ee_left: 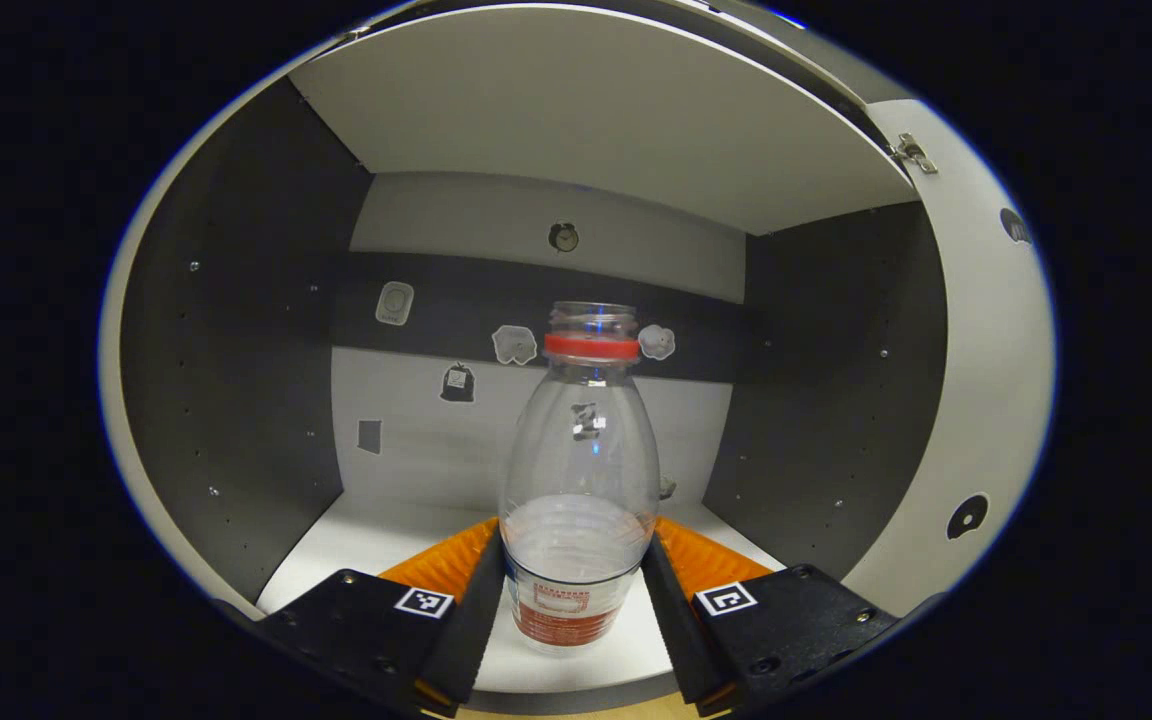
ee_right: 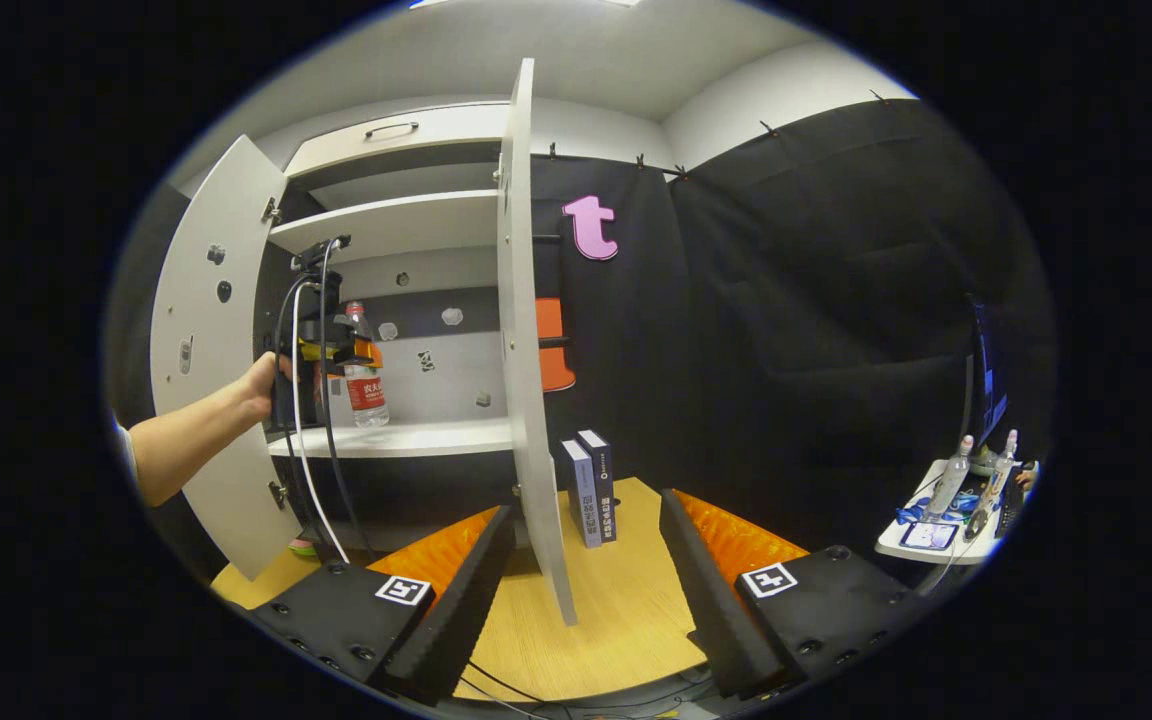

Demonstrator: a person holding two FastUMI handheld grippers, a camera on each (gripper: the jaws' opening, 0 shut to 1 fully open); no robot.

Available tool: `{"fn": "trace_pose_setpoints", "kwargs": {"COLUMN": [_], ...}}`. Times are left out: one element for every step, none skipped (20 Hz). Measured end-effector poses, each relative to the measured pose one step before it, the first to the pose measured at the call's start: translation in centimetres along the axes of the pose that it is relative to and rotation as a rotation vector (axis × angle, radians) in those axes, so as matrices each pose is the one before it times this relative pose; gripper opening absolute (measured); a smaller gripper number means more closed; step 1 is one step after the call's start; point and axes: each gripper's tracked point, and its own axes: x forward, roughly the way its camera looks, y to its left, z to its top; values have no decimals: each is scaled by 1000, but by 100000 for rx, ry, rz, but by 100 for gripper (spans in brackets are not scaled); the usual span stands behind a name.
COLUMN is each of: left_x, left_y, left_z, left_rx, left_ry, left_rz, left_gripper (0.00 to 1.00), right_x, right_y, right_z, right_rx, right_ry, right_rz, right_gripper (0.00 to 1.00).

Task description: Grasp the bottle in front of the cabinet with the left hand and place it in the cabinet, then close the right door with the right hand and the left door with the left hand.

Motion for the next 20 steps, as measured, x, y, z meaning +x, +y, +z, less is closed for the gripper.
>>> {"fn": "trace_pose_setpoints", "kwargs": {"left_x": [937,779,495,395,195,169,194,54,53,-99,82,-63,-213,-147,-441,-498,-728,-634,-787,-807], "left_y": [41,82,98,-152,-239,-164,91,239,-93,-217,15,-123,65,-156,-197,-307,-225,-87,-1,52], "left_z": [-669,-422,-455,-417,-455,-537,-420,359,-222,-39,-239,-197,-69,214,440,695,852,937,1092,1220], "left_rx": [1745,1635,1121,171,-772,-750,-46,100,-369,-248,400,667,627,206,-364,-965,-1014,-555,139,576], "left_ry": [1479,1235,1047,883,1083,1165,510,-1264,-2,-5,307,151,-192,-1024,-2153,-2609,-2966,-3166,-3033,-3108], "left_rz": [143,405,570,-254,-620,-493,411,678,-106,-445,-498,-604,159,-281,-988,-1249,-963,-624,288,855], "left_gripper": [74,75,75,75,75,75,76,77,76,78,78,85,92,98,95,95,95,95,95,95], "right_x": [-19,-115,32,101,-25,100,106,39,53,-6,-3,41,-37,-29,24,-43,-121,42,-96,-47], "right_y": [-276,-186,-129,-139,-86,-55,9,-144,-87,-106,-54,6,73,31,50,48,122,130,123,60], "right_z": [-81,-130,-97,-132,-10,-50,40,-29,-7,-35,-37,-60,-66,-22,-55,-34,55,-116,-146,-31], "right_rx": [-197,-111,-67,-96,62,87,4,-73,-144,-127,-3,116,87,-129,-320,-257,-39,86,105,126], "right_ry": [250,276,101,101,23,-98,-76,-196,-219,-105,40,33,4,60,61,-95,-72,70,288,152], "right_rz": [-882,-620,-583,-442,-325,-142,-249,-240,-290,-270,-165,7,204,294,233,196,319,397,441,380], "right_gripper": [97,97,97,97,97,97,97,97,97,97,97,97,97,97,97,97,97,97,97,97]}}
